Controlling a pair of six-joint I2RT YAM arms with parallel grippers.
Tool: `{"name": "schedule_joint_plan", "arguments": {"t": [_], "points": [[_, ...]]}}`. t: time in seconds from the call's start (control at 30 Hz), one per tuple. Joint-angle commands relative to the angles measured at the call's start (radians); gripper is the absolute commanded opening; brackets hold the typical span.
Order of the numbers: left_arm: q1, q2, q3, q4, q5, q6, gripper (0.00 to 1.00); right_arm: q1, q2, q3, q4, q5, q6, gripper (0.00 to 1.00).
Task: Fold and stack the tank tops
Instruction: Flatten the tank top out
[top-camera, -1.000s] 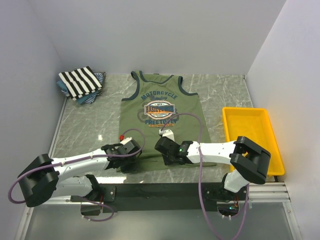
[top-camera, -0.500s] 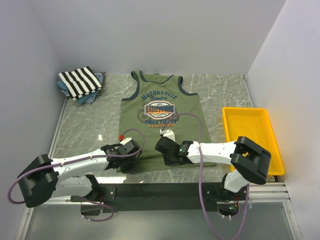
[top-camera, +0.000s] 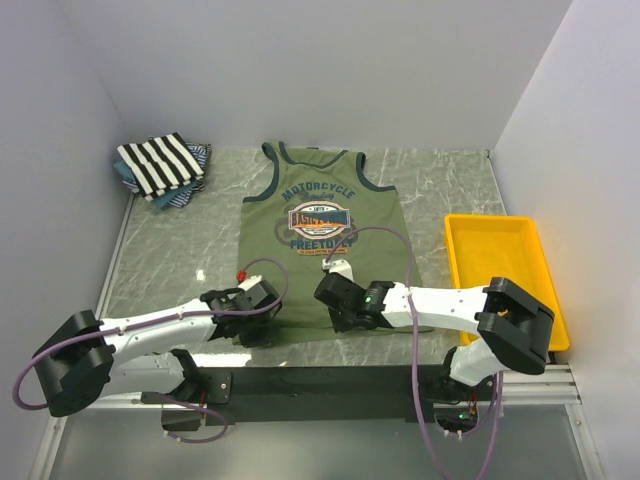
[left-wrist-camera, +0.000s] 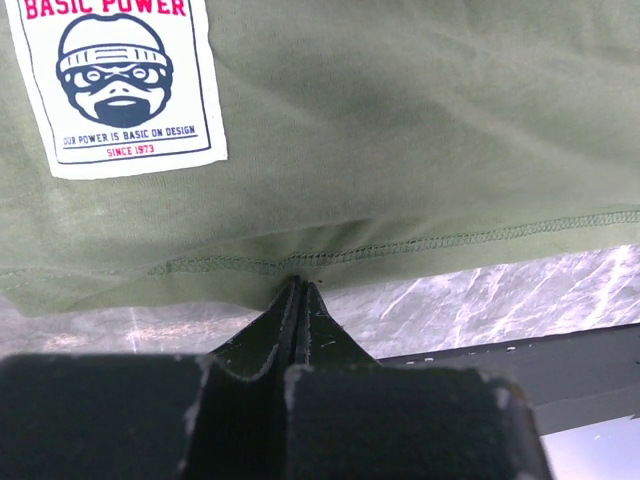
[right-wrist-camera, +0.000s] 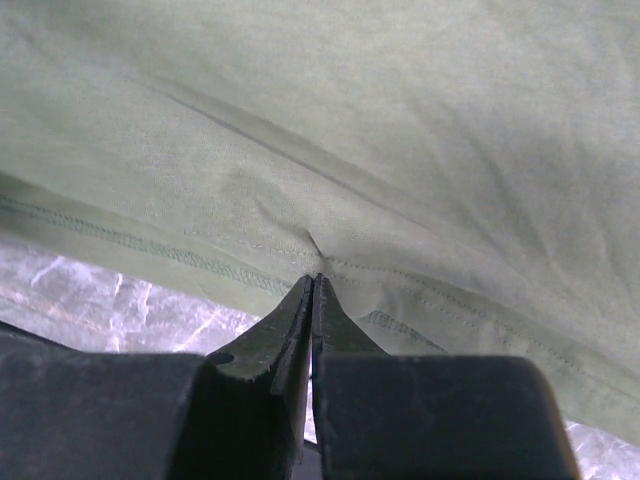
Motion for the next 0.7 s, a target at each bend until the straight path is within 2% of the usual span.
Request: {"name": "schedule_joint_plan", "arguments": {"t": [0.0,0.2,0.4,0.5,0.57,0.67], "points": [[-0.004,-0.019,0.004,-0.055,-0.024,0.006,0.01,0.008,-0.035,0.012,-0.027,-0.020,-0.022,0.06],[-0.004,-0.083,0.077,-0.071,0.005,0.049,0.01,0.008,-0.072,-0.008,-0.023,-0.090,-0.040,0.05],[-0.003,-0.157,0.177,-0.101,0.020,0.114,0.08,0.010,-0.109,-0.011,-0.055,-0.109,-0.051,0.05],[-0.001,-0.143,0.215,-0.181,-0.036,0.105,0.10,0.010,-0.115,-0.012,-0.055,-0.132,-0.053,0.05],[0.010,-0.114,0.223,-0.218,-0.055,0.086,0.07,0.011,-0.120,-0.017,-0.053,-0.144,-0.053,0.04],[0.020,-0.094,0.206,-0.212,-0.053,0.069,0.07,0.008,-0.132,-0.023,-0.055,-0.159,-0.051,0.03]]}}
